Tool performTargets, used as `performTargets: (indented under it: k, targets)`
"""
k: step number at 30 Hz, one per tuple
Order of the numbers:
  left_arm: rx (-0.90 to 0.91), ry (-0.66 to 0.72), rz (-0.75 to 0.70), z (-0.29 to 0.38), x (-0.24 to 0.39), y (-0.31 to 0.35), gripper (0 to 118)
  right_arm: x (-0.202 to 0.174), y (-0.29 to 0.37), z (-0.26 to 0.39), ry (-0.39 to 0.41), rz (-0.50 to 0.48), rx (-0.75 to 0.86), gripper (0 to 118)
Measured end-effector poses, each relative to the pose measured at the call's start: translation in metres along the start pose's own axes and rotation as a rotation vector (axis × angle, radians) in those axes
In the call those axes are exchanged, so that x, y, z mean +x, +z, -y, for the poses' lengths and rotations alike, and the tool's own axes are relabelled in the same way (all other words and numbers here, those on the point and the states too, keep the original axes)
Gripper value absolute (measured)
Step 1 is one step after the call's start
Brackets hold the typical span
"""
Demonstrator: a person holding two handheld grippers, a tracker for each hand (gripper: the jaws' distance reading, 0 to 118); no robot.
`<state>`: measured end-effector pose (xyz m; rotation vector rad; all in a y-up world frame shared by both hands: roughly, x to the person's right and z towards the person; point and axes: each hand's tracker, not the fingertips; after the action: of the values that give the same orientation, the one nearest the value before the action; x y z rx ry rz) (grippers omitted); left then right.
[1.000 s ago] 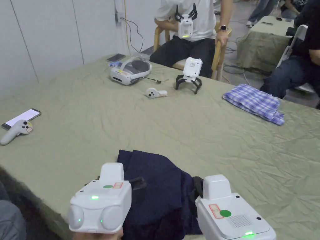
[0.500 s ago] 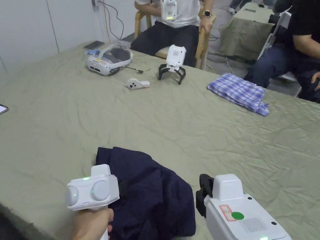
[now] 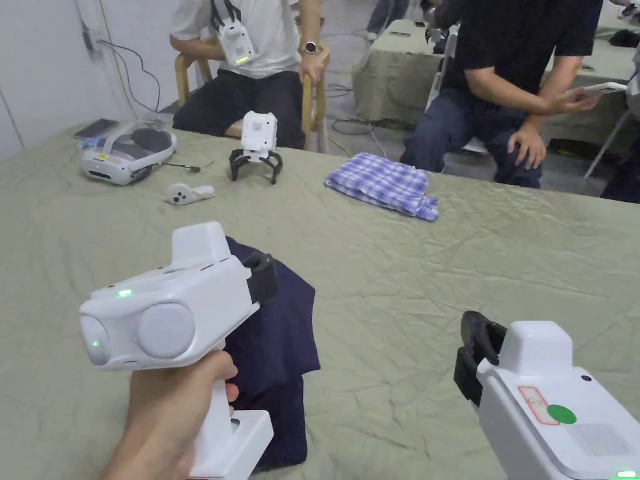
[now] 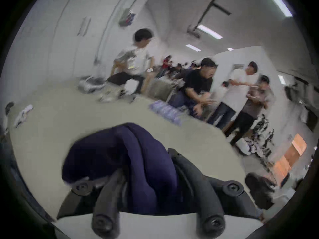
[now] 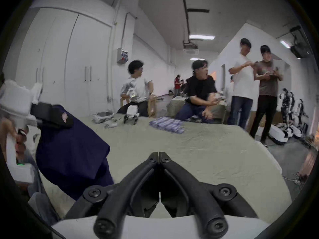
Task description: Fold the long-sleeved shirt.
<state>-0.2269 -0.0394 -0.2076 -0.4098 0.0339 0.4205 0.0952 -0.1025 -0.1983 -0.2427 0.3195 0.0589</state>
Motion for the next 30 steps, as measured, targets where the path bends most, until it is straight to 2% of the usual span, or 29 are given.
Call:
performTargets:
  k: [4,11,14,16,17,20,21,22,23,24,25,26,28,30]
  targets:
    - [0.042,-0.073,0.131,-0.003,0.079,0.0,25,0.057,0.023,-0.006,-0.035,0.091,0.051,0]
    - [-0.103,-0.112,0.302,0.053,0.179,-0.06,25,0.122,0.064,-0.008,-0.06,0.223,0.061,0]
    - [-0.199,-0.183,0.251,0.112,0.207,-0.11,25,0.14,0.065,0.008,-0.071,0.263,0.022,0]
    - [-0.371,-0.21,0.257,0.153,0.212,-0.146,25,0.147,0.066,0.021,-0.074,0.292,-0.005,0]
    - [-0.438,-0.161,0.253,0.175,0.215,-0.164,25,0.15,0.066,0.031,-0.076,0.311,-0.013,0]
    - [-0.524,-0.264,0.186,0.215,0.221,-0.179,26,0.155,0.065,0.049,-0.08,0.316,-0.071,0]
    - [-0.529,-0.251,0.181,0.218,0.22,-0.181,30,0.152,0.067,0.049,-0.073,0.313,-0.075,0]
    - [-0.519,-0.248,0.188,0.214,0.217,-0.18,39,0.149,0.07,0.048,-0.063,0.318,-0.081,0]
    - [-0.505,-0.238,0.164,0.211,0.213,-0.169,54,0.147,0.071,0.049,-0.052,0.323,-0.086,0]
    - [-0.491,-0.234,0.165,0.204,0.21,-0.163,81,0.146,0.072,0.05,-0.051,0.323,-0.088,0]
    - [-0.469,-0.245,0.177,0.195,0.207,-0.155,98,0.145,0.073,0.049,-0.06,0.32,-0.089,0]
    - [-0.396,-0.24,0.184,0.182,0.202,-0.141,110,0.142,0.074,0.044,-0.082,0.313,-0.082,0]
    - [-0.269,-0.289,0.18,0.159,0.185,-0.103,107,0.135,0.076,0.04,-0.105,0.303,-0.07,0]
    - [-0.176,-0.287,0.129,0.14,0.163,-0.076,111,0.127,0.077,0.034,-0.101,0.292,-0.055,0]
